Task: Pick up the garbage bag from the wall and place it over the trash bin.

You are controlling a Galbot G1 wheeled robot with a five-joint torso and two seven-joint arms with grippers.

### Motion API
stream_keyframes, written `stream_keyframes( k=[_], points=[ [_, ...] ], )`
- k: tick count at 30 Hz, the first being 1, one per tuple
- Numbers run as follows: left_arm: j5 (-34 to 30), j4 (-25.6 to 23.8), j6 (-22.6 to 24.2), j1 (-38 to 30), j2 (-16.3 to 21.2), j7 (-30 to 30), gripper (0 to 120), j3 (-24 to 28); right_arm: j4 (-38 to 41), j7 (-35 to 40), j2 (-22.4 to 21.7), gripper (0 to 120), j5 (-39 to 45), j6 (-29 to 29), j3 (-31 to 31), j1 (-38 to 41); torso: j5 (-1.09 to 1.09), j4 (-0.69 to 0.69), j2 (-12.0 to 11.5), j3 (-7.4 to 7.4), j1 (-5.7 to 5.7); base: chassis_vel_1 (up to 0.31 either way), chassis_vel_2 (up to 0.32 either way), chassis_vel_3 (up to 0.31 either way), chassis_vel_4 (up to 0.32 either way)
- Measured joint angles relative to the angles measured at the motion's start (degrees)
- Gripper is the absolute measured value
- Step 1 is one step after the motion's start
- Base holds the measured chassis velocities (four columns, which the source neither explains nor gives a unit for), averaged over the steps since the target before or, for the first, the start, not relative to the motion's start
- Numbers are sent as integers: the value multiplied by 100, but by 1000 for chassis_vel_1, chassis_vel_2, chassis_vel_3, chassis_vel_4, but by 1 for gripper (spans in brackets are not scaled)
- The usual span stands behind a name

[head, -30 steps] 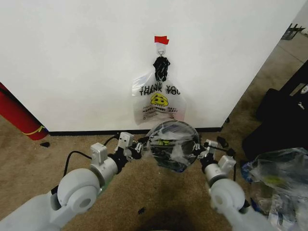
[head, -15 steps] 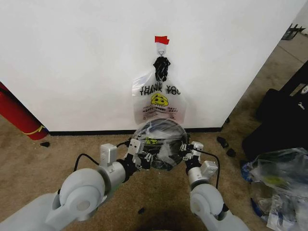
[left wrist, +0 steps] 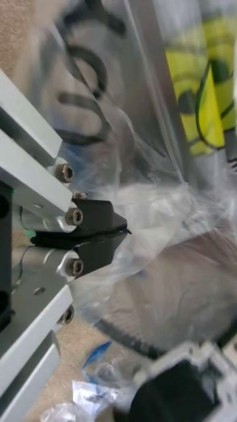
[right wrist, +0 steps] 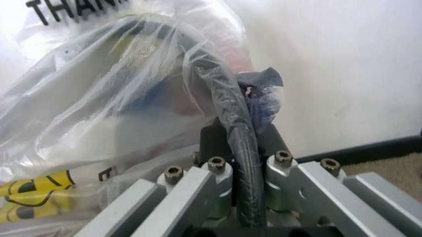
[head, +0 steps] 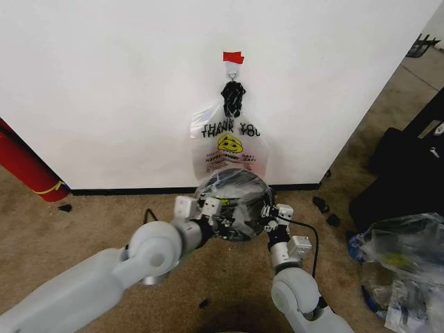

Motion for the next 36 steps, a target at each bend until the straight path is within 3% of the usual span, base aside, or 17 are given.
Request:
stream_keyframes(
  k=[5,18,26,36],
  points=[
    [35,482,52,-281,-284,-98,0,248,-19,-82,53,0,-95,77,21,1,-1,1,0,0,0,0,0,0,0],
    [136,1055,52,-572,-633,-44,0,415,-74,-268,41,0,-212,159,24,7,-1,2,0,-1,0,0,0,0,0],
    [211,1638,31,-742,-1083,-20,0,621,-1,-350,59,0,-288,196,17,-75,0,1,0,0,0,0,0,0,0],
    [386,1968,30,-801,-1225,2,0,735,176,-351,7,0,-206,183,21,-163,-1,2,0,-1,0,0,0,0,0]
  ],
)
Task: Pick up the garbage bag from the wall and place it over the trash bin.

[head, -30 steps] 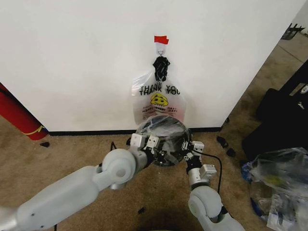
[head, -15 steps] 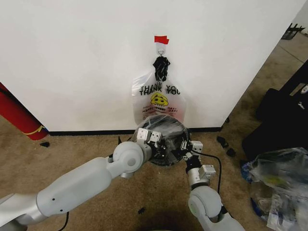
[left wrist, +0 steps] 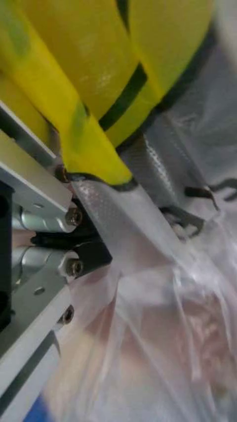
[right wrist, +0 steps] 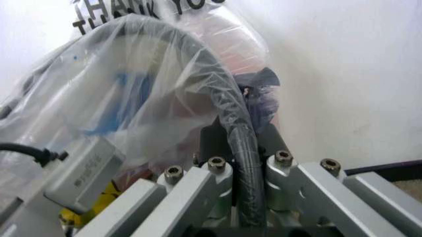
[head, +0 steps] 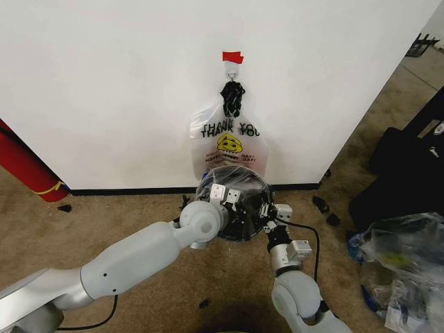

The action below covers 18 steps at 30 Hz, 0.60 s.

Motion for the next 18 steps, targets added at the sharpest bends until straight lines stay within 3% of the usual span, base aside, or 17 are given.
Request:
stream_keyframes(
  k=[10,14,18],
  points=[
    [205,171,-5,87,-21,18,0,26,106,190,54,0,339,-175,-28,-13,-1,-1,0,0,0,0,0,0,0],
    [200,-32,-96,136,151,91,0,-74,20,340,94,0,584,-230,-12,75,0,-1,0,0,0,0,0,0,0],
    [175,-570,-270,304,480,274,0,-260,-98,528,138,0,967,-359,24,228,-2,0,0,0,0,0,0,0,0]
  ],
)
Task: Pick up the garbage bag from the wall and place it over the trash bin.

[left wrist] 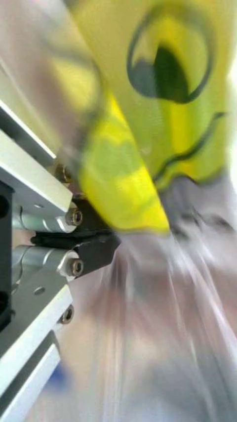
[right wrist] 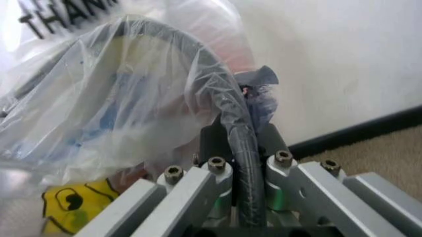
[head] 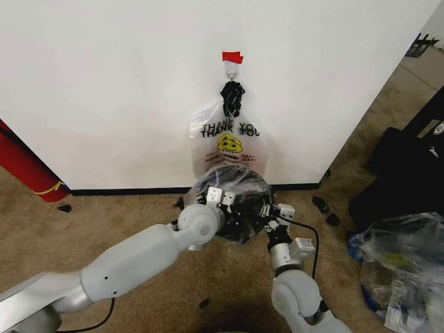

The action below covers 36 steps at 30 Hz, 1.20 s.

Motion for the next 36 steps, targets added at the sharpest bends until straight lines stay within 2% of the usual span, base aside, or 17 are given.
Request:
stream_keyframes(
  k=[7,16,19,22,25,31,36],
  points=[
    [-135,-744,-206,180,358,82,0,-231,-264,49,31,0,157,10,86,159,1,-1,0,0,0,0,0,0,0],
    [-212,-926,-466,139,368,-38,0,-367,-318,46,141,0,20,54,78,128,1,0,0,0,0,0,0,0,0],
    [-201,-886,-549,113,304,-186,0,-360,-305,46,148,0,-9,59,77,114,1,-1,0,0,0,0,0,0,0],
    [-125,-718,-742,64,53,-551,0,-288,-240,47,169,0,-39,63,77,95,1,-1,0,0,0,0,0,0,0],
    [-41,-613,-813,34,-64,-663,0,-233,-213,47,183,0,-45,64,76,85,2,-1,0,0,0,0,0,0,0],
    [388,24,-955,-77,-501,-910,0,-69,-106,8,223,0,-150,79,60,5,2,-1,0,0,0,0,0,0,0],
    [499,359,-951,-106,-652,-954,0,-18,-101,-32,236,0,-207,99,57,-22,2,-1,0,0,0,0,0,0,0]
  ],
)
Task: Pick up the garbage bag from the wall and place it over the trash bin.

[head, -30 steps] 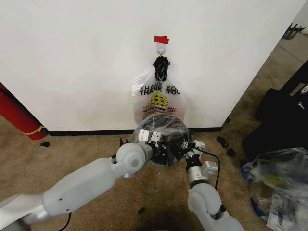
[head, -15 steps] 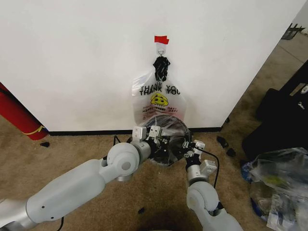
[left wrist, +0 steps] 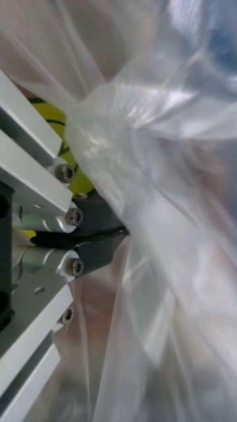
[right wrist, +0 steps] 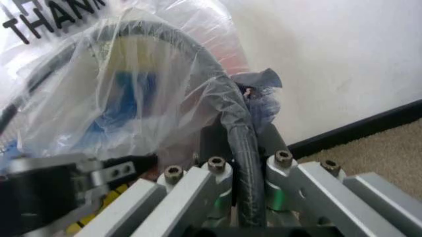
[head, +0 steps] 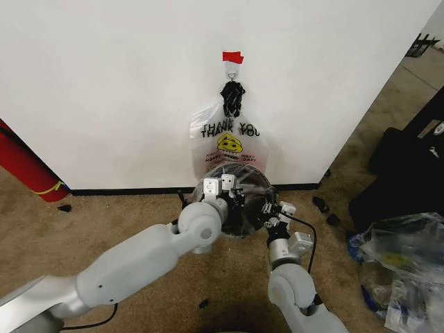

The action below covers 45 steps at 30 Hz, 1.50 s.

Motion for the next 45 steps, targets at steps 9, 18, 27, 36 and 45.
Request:
stream_keyframes(
  k=[9,18,27,36,45],
  points=[
    [96,367,100,-60,-135,-9,0,103,29,-93,9,0,-114,29,-39,-42,0,0,0,0,0,0,0,0,0],
    [150,587,199,-99,-190,-6,0,212,38,-115,10,0,-99,37,-51,-50,0,0,0,0,0,0,0,0,0],
    [371,444,187,-42,-4,114,0,282,48,-118,-60,0,51,34,-34,-2,-1,0,0,0,0,0,0,0,0],
    [625,-521,-169,186,488,258,0,284,-39,-96,-31,0,158,12,-9,82,-1,0,0,0,0,0,0,0,0],
    [875,-612,-698,222,485,347,0,88,-68,-87,67,0,119,-1,-22,89,-1,0,0,0,0,0,0,0,0]
  ],
)
